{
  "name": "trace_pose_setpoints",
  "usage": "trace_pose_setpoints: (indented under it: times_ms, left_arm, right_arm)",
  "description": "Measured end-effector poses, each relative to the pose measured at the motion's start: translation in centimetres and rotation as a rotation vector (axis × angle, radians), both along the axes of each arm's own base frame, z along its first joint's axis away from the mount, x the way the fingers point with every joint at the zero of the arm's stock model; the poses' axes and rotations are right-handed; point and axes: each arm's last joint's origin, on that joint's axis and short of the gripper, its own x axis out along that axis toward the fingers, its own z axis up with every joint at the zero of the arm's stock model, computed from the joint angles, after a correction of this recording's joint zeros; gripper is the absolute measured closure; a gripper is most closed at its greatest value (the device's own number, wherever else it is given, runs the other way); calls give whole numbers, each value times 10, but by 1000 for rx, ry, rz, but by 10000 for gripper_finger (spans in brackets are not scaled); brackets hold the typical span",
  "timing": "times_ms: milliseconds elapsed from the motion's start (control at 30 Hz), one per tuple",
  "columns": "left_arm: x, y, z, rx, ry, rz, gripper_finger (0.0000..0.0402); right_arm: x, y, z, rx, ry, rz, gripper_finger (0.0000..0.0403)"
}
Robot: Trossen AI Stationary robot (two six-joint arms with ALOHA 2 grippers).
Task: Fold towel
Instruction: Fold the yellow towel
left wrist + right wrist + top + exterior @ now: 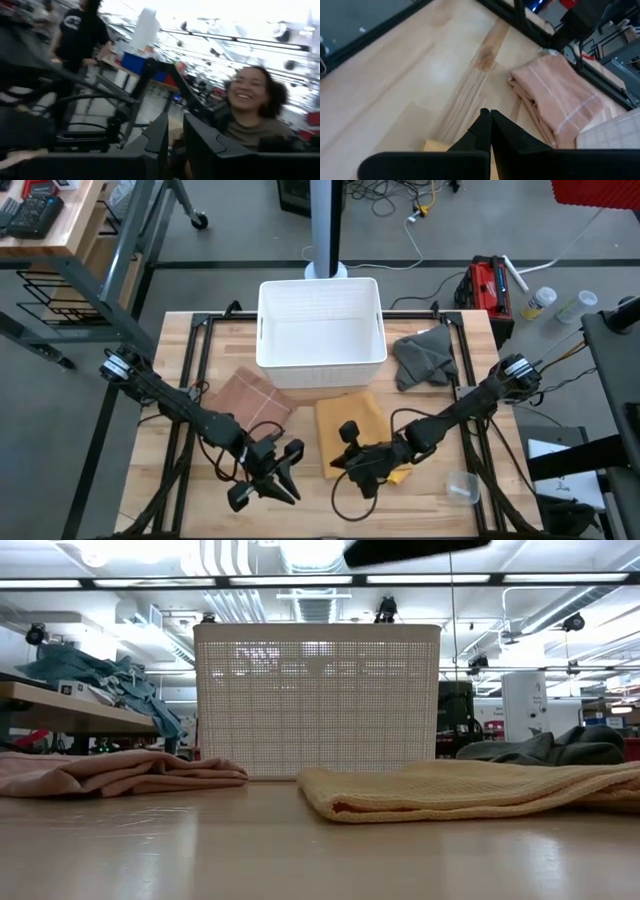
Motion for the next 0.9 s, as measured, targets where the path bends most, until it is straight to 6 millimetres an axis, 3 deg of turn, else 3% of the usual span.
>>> trace_pose_setpoints:
  times_ms: [233,500,700,900]
  left_arm:
    - [4,4,7,-34,-6,185,351]
    - [7,5,3,-7,29,216,351]
    - [8,9,3,38,0,370,351]
    - [11,11,-2,89,32,401,351]
  right_arm:
    - [8,5,21,33,-58,0,403]
    - [16,9,44,67,-121,0,403]
    - [20,11,61,92,-167,0,403]
    - [24,13,77,116,-209,0,403]
